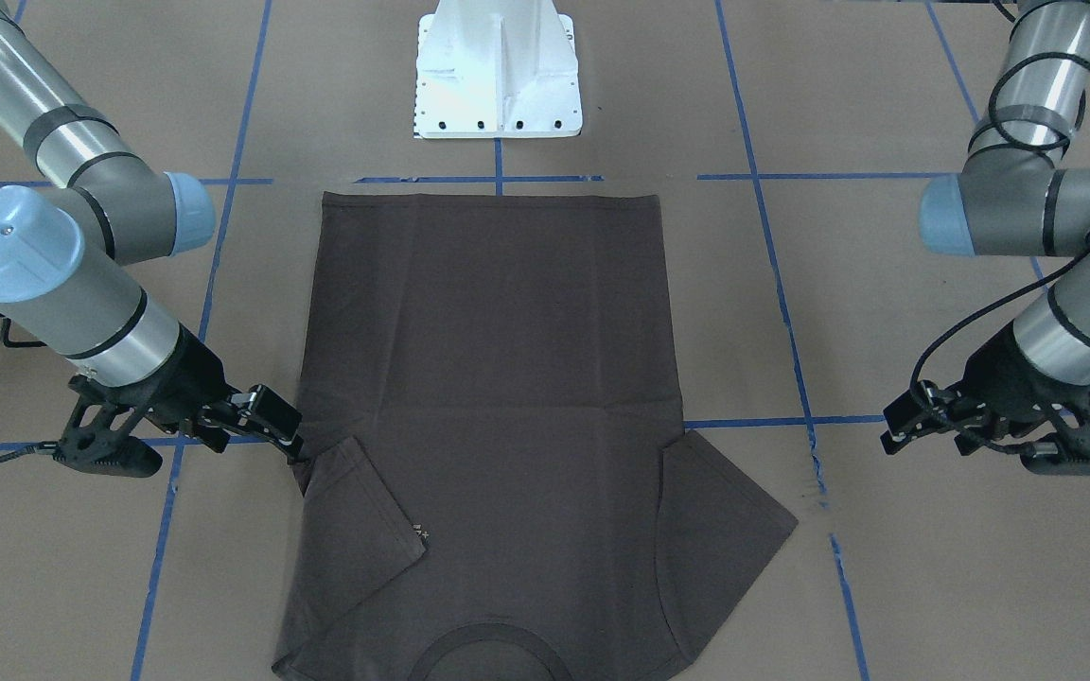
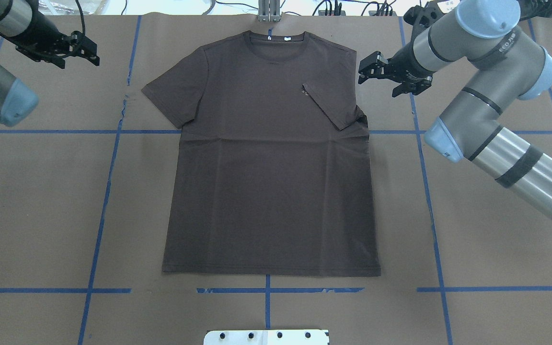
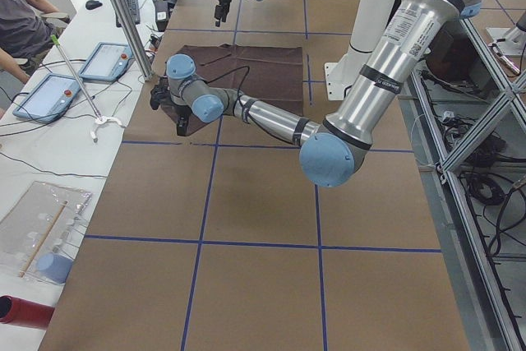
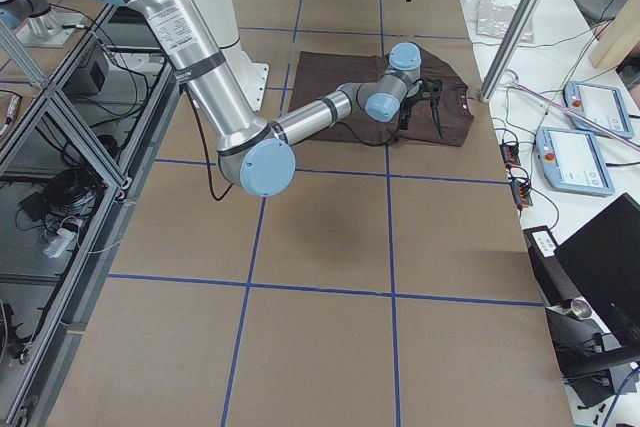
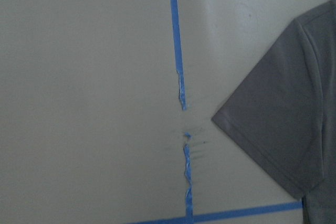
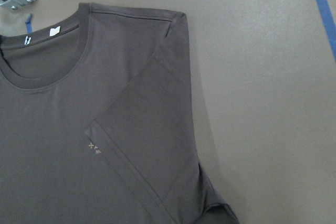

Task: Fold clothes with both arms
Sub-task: 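Release the folded sleeve and raise the right gripper while the left arm approaches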

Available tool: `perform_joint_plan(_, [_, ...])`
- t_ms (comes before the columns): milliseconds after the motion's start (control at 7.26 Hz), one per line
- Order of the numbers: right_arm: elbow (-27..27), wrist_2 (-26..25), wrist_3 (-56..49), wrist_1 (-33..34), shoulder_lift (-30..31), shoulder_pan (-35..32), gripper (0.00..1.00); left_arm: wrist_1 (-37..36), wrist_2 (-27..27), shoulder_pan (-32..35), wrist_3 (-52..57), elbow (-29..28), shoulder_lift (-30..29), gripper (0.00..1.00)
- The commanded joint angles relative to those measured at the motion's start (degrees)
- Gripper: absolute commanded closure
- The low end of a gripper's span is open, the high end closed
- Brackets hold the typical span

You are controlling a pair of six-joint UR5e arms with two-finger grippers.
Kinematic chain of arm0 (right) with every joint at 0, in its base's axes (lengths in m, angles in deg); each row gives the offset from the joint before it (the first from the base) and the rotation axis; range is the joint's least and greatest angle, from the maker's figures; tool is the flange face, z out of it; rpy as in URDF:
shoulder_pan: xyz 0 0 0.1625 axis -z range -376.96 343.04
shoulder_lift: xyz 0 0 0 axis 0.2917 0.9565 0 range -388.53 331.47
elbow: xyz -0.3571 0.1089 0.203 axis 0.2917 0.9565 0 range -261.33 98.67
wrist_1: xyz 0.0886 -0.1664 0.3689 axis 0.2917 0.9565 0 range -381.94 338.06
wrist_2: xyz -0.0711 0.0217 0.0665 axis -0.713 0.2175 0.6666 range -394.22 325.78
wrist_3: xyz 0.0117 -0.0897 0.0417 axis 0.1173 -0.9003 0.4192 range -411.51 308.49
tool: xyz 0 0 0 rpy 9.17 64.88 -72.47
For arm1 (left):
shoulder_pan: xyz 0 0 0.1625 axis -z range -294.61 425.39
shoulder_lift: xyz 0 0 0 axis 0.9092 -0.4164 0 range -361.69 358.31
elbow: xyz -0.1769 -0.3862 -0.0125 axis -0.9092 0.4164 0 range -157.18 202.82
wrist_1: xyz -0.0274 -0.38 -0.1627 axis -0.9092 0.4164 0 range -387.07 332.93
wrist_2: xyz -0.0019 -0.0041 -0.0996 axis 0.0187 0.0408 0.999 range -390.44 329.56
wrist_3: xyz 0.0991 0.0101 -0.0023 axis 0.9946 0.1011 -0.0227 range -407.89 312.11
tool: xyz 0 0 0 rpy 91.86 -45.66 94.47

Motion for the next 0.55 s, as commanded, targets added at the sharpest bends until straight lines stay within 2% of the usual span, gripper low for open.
perform_joint_plan(0, [-4.69, 0.16, 0.05, 0.11, 4.16, -0.07, 0.0, 7.59, -7.06, -5.39, -6.27, -10.87, -5.98, 0.08])
perform_joint_plan(413, [-4.78, -0.02, 0.4, 0.02, 4.6, 0.02, 0.0, 11.19, -10.58, -8.92, -10.51, -17.64, -10.03, 0.23])
